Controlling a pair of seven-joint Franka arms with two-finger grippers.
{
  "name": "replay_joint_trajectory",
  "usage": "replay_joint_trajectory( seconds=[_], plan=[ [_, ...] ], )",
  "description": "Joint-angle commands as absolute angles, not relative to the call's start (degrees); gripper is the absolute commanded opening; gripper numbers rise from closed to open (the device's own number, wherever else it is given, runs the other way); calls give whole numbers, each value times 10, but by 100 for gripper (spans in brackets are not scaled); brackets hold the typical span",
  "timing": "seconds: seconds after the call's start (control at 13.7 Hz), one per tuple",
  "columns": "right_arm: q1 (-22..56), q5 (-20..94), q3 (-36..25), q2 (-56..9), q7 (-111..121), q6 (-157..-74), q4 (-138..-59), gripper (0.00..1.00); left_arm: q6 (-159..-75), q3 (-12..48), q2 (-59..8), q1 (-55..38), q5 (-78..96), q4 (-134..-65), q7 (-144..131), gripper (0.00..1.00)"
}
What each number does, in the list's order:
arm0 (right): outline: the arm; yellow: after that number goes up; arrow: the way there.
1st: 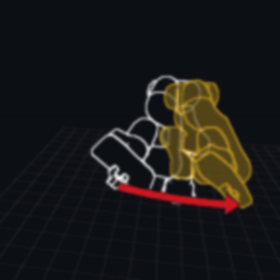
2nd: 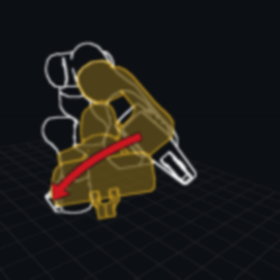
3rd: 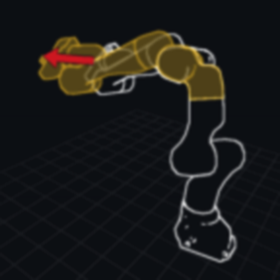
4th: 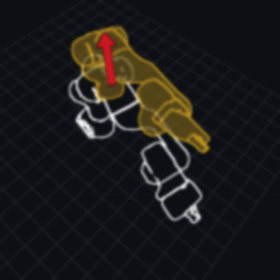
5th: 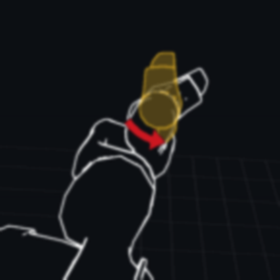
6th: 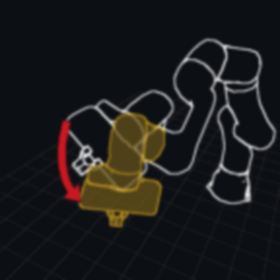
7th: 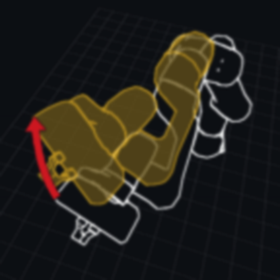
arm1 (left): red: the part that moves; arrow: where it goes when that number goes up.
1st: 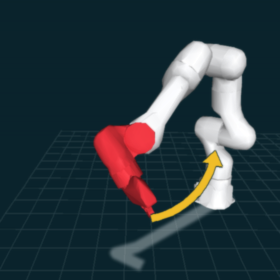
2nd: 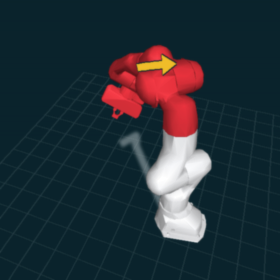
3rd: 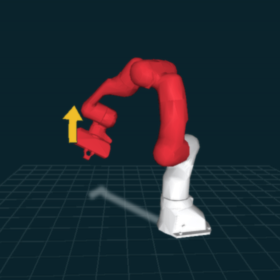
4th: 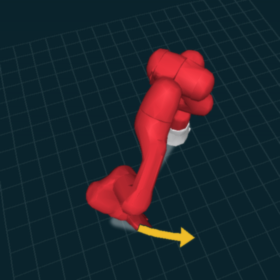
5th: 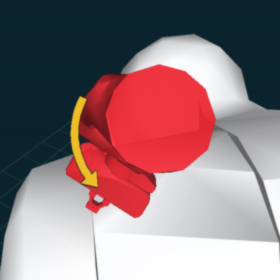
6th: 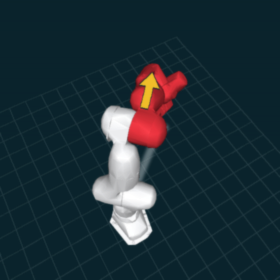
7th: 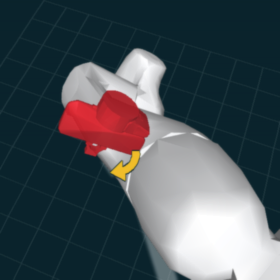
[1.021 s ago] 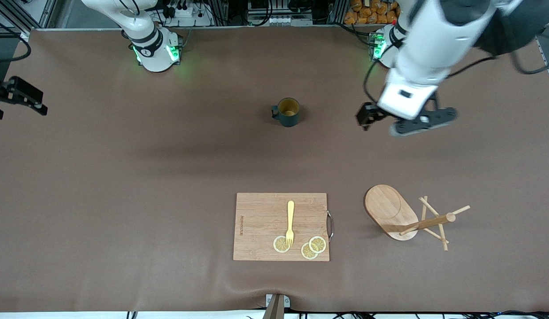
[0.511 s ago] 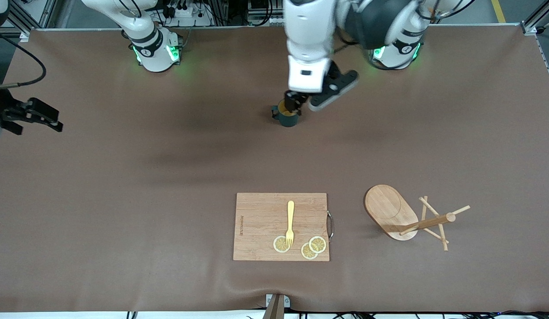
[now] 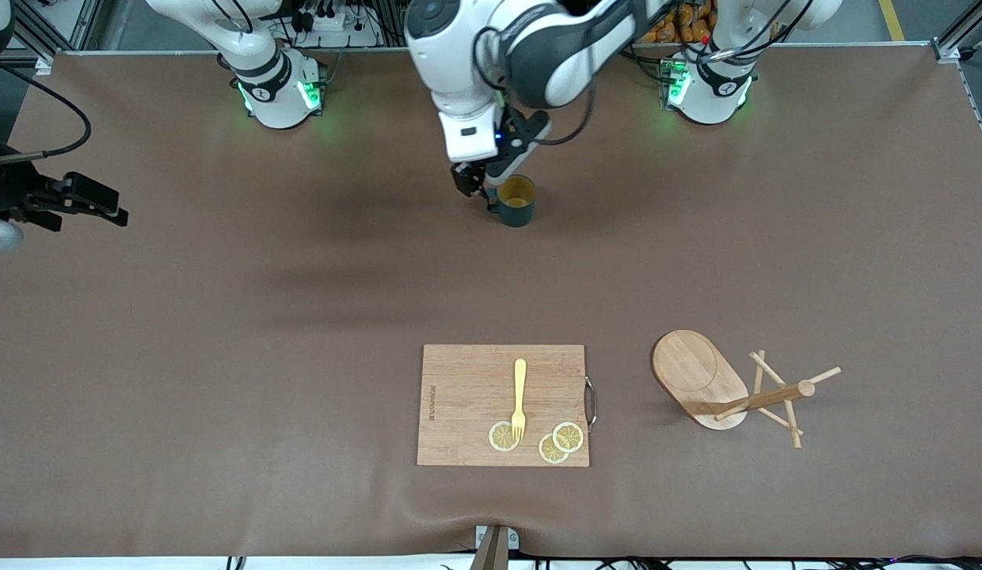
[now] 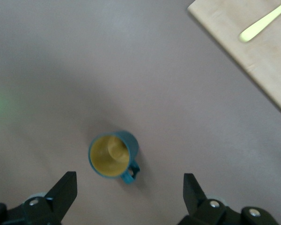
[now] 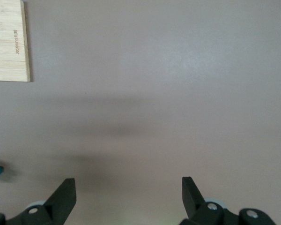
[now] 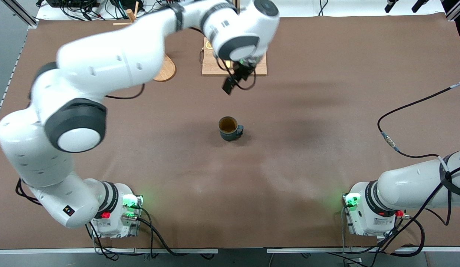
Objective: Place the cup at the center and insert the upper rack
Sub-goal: 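Move the left gripper over the teal mug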
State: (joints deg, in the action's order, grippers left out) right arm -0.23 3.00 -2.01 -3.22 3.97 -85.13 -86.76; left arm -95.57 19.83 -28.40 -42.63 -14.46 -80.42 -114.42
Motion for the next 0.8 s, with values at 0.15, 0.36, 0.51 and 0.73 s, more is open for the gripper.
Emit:
replay_joint_trajectory(
  seconds=[0.15,0.36,0.51,0.73],
  plan=[
    [-18,2,-14,-31,41,-839,-866,100,-963,174,-365,-495,-204,-767,-1353,100],
    [-20,0,-14,-31,41,-841,-865,100,-964,170,-396,-520,-214,-768,-1510,100],
    [-21,0,-14,-31,41,-842,-865,100,-964,170,-407,-519,-214,-768,-1580,100],
    [-22,-35,-14,-31,41,-850,-860,100,-980,170,-425,-519,-210,-769,-1635,100]
  ],
)
